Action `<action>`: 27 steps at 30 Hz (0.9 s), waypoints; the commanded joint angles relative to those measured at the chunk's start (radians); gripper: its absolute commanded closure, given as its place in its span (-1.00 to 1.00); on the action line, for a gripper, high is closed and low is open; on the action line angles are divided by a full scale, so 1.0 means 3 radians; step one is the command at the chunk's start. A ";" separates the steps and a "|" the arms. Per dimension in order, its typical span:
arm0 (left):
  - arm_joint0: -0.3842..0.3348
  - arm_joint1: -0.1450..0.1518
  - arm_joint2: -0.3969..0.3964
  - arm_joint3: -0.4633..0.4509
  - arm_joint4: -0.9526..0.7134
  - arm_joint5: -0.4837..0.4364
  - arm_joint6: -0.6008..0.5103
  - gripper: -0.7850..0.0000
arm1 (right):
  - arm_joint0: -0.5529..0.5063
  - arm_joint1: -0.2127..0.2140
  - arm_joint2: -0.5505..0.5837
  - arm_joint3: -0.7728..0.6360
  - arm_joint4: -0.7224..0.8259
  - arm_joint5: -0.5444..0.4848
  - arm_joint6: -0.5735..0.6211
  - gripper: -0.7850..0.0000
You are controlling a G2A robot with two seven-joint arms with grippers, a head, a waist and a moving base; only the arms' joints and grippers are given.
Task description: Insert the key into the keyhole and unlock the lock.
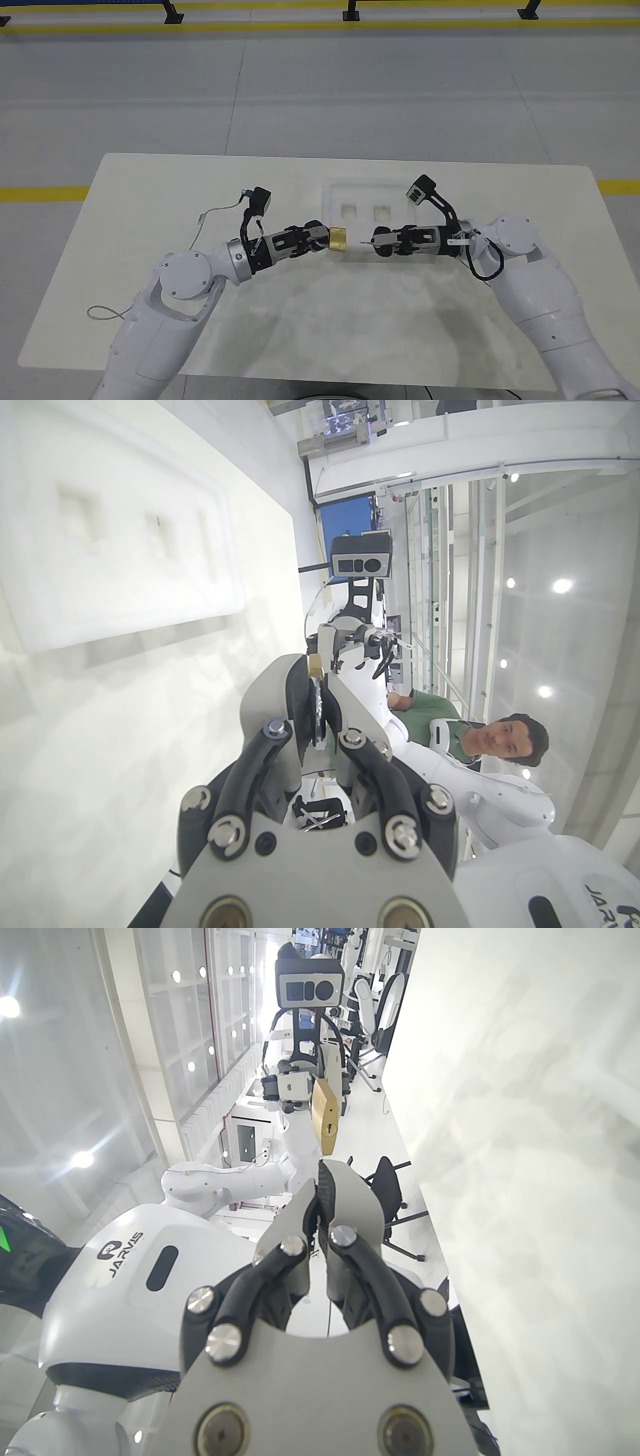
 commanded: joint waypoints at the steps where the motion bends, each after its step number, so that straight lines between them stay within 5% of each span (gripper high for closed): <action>1: 0.0005 0.0002 0.0012 -0.0008 0.0002 -0.0003 0.0011 1.00 | 0.0005 -0.0001 -0.0011 0.0004 0.0002 -0.0006 -0.0005 1.00; 27: -0.0027 0.0024 0.0055 -0.0003 -0.0135 0.0009 -0.0035 1.00 | 0.0181 -0.0048 -0.0231 0.0156 0.0044 -0.0032 -0.0035 1.00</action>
